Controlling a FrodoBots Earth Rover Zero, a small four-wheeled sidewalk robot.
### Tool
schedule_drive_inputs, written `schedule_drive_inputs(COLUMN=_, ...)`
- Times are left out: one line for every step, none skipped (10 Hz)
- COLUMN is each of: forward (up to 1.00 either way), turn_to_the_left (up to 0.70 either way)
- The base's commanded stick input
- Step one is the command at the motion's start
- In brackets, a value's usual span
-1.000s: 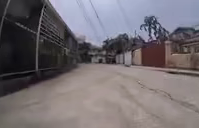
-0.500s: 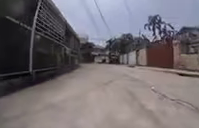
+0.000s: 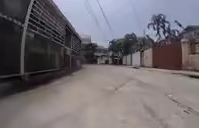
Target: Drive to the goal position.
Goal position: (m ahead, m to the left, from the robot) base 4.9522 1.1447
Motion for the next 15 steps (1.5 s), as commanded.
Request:
schedule_drive_inputs(forward=1.00, turn_to_the_left=-0.14)
schedule_drive_inputs(forward=1.00, turn_to_the_left=-0.33)
schedule_drive_inputs(forward=1.00, turn_to_the_left=-0.40)
schedule_drive_inputs(forward=1.00, turn_to_the_left=-0.39)
schedule_drive_inputs(forward=1.00, turn_to_the_left=-0.22)
schedule_drive_inputs(forward=1.00, turn_to_the_left=0.00)
schedule_drive_inputs(forward=1.00, turn_to_the_left=0.00)
schedule_drive_inputs(forward=1.00, turn_to_the_left=0.00)
schedule_drive_inputs(forward=1.00, turn_to_the_left=0.00)
schedule_drive_inputs(forward=1.00, turn_to_the_left=0.00)
schedule_drive_inputs(forward=1.00, turn_to_the_left=-0.01)
schedule_drive_inputs(forward=1.00, turn_to_the_left=-0.03)
schedule_drive_inputs(forward=1.00, turn_to_the_left=-0.03)
schedule_drive_inputs(forward=1.00, turn_to_the_left=-0.01)
schedule_drive_inputs(forward=1.00, turn_to_the_left=0.00)
